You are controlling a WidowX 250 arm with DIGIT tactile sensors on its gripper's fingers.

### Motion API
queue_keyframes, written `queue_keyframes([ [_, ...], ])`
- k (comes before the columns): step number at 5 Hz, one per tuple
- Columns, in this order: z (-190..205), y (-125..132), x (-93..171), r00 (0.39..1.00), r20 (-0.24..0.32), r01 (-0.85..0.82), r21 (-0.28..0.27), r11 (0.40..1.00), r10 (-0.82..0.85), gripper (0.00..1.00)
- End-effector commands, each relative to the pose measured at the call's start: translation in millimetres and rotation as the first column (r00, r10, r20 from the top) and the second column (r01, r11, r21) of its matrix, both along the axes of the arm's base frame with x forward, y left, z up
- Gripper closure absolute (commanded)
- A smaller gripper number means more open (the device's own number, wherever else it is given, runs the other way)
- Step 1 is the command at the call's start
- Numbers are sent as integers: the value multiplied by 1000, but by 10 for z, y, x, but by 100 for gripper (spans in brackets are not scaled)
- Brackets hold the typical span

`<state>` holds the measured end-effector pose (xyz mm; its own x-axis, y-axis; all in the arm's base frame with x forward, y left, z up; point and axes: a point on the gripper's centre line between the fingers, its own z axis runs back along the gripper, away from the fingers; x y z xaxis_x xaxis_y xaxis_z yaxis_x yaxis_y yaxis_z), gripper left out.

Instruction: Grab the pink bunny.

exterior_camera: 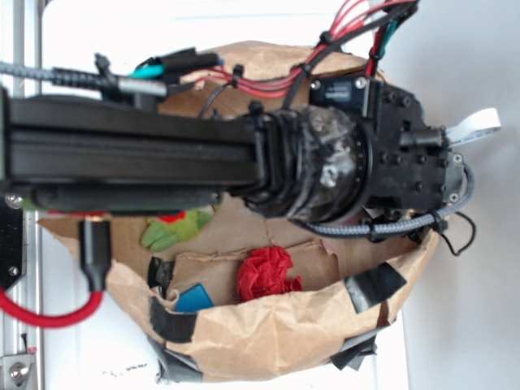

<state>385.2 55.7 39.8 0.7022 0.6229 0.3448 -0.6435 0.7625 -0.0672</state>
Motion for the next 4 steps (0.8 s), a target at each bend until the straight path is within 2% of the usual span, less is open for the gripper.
queue_keyframes([
  [1, 284, 242, 63, 1000, 24, -4, -45, 999, 5, 100],
  [2, 496, 314, -78, 999, -30, 41, -95, 995, -44, 100],
  [3, 691, 330, -238, 989, -68, 122, -84, 989, -128, 100],
  [4, 924, 357, -411, 964, -143, 210, -115, 971, -225, 100],
])
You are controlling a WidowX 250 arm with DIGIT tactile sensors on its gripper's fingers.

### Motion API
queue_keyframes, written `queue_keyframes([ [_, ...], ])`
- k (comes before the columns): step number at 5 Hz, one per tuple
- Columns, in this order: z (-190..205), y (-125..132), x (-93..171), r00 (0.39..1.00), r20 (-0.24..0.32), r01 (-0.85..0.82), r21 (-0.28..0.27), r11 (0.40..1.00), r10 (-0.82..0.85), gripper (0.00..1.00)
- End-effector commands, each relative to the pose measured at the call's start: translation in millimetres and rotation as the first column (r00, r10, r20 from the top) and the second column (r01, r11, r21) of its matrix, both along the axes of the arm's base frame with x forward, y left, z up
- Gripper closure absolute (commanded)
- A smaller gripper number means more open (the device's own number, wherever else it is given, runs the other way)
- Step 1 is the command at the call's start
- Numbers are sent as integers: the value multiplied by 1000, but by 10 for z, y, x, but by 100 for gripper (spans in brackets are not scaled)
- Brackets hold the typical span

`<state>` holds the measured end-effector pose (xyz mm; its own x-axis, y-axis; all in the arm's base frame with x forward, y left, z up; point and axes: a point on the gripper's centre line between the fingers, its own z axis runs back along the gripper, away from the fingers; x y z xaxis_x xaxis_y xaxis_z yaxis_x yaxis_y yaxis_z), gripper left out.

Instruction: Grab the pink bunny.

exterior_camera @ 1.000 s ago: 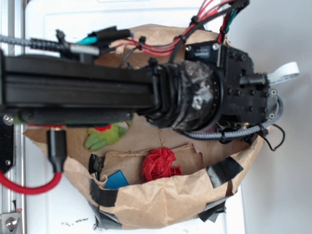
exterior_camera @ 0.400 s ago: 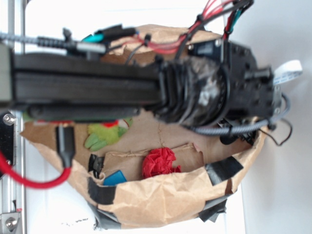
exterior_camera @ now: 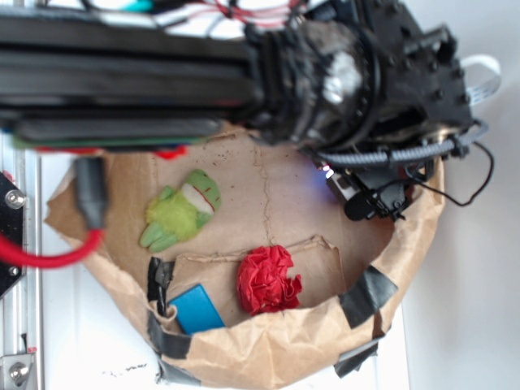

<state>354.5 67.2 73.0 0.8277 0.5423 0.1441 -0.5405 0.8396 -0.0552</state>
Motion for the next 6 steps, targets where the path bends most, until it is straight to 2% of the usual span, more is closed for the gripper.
queue_keyframes([
  [1, 766, 256, -296, 992, 21, 128, -24, 991, -128, 100],
  [2, 913, 215, -507, 987, 55, 150, -13, 989, -149, 100],
  [4, 1160, 183, -862, 969, 46, 244, -52, 968, -242, 100],
  [6, 1335, 4, -1003, 954, 96, 287, -22, 958, -283, 100],
])
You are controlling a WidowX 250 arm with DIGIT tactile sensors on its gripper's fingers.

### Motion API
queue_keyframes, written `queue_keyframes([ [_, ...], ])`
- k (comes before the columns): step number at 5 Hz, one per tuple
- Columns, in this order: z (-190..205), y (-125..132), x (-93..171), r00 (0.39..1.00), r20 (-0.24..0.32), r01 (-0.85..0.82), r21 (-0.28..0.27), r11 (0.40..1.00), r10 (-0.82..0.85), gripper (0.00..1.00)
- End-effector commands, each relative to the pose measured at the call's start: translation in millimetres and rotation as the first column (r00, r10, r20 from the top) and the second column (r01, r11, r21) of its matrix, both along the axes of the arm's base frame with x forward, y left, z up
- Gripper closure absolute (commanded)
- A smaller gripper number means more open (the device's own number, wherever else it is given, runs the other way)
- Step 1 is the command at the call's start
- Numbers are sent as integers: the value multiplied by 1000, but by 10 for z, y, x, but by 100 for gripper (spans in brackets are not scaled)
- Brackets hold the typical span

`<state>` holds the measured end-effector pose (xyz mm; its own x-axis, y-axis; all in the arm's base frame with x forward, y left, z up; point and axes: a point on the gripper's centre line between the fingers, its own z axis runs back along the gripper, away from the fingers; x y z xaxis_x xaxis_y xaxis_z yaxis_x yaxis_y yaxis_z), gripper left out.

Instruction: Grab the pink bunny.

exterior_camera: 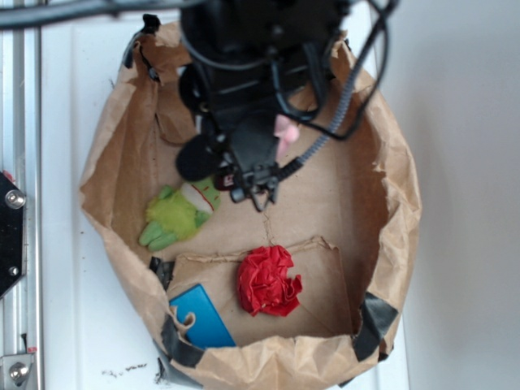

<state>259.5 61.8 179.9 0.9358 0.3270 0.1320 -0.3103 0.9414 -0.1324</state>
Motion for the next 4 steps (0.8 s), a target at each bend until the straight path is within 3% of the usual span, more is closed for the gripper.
queue_keyframes([
  [1, 275, -20, -109, 993, 99, 55, 38, 998, -58, 100],
  [3, 222, -308, -29, 980, 86, 167, 140, 976, -180, 100],
  [4, 180, -452, 47, 979, 89, 167, 155, 974, -182, 100],
])
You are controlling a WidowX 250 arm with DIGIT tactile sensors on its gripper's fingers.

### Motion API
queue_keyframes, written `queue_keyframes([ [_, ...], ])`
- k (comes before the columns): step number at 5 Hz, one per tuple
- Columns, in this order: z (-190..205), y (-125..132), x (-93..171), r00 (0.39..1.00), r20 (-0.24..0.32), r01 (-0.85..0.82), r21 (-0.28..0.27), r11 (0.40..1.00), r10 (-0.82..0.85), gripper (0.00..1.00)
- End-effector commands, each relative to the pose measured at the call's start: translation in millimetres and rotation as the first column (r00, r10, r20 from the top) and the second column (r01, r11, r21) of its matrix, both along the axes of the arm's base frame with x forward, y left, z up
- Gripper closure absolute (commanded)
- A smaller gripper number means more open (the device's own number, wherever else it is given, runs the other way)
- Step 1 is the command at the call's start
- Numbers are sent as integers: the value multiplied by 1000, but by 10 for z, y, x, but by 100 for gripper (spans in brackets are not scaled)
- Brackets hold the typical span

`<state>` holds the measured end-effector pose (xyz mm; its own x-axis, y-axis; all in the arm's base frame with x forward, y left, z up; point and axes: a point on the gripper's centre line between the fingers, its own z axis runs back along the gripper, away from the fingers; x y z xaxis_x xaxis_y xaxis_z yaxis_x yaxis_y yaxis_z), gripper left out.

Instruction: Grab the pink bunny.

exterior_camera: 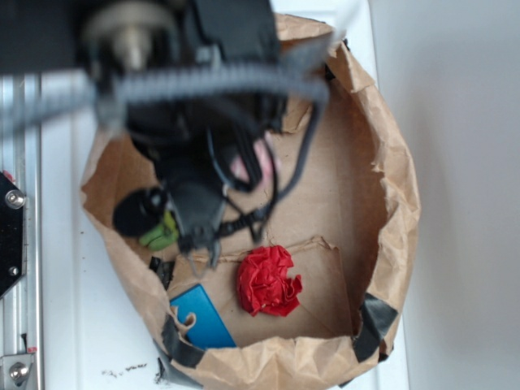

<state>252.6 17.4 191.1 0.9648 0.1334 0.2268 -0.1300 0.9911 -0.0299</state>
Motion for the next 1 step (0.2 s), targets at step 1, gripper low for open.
queue_keyframes([
  [1, 35, -51, 208, 999, 43, -16, 15, 1000, 16, 100],
])
